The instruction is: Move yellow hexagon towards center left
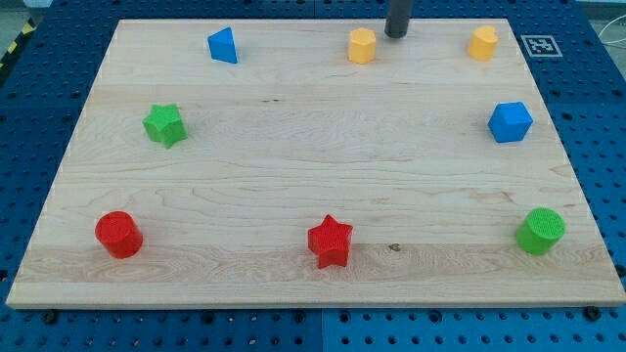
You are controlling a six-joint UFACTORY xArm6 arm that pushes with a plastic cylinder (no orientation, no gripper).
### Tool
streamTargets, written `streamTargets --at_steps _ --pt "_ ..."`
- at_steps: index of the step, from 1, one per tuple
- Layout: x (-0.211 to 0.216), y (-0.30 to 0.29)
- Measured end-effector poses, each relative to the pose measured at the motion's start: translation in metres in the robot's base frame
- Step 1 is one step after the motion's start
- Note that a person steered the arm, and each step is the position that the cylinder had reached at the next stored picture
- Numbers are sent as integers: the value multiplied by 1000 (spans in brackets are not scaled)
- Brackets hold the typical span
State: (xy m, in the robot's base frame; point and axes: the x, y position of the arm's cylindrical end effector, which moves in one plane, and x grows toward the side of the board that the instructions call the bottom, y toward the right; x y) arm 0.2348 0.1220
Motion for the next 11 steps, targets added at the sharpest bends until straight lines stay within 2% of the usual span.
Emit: streamTargets --at_steps 4,8,11 --pt "32 -117" --pt "77 -126" --pt "82 -203"
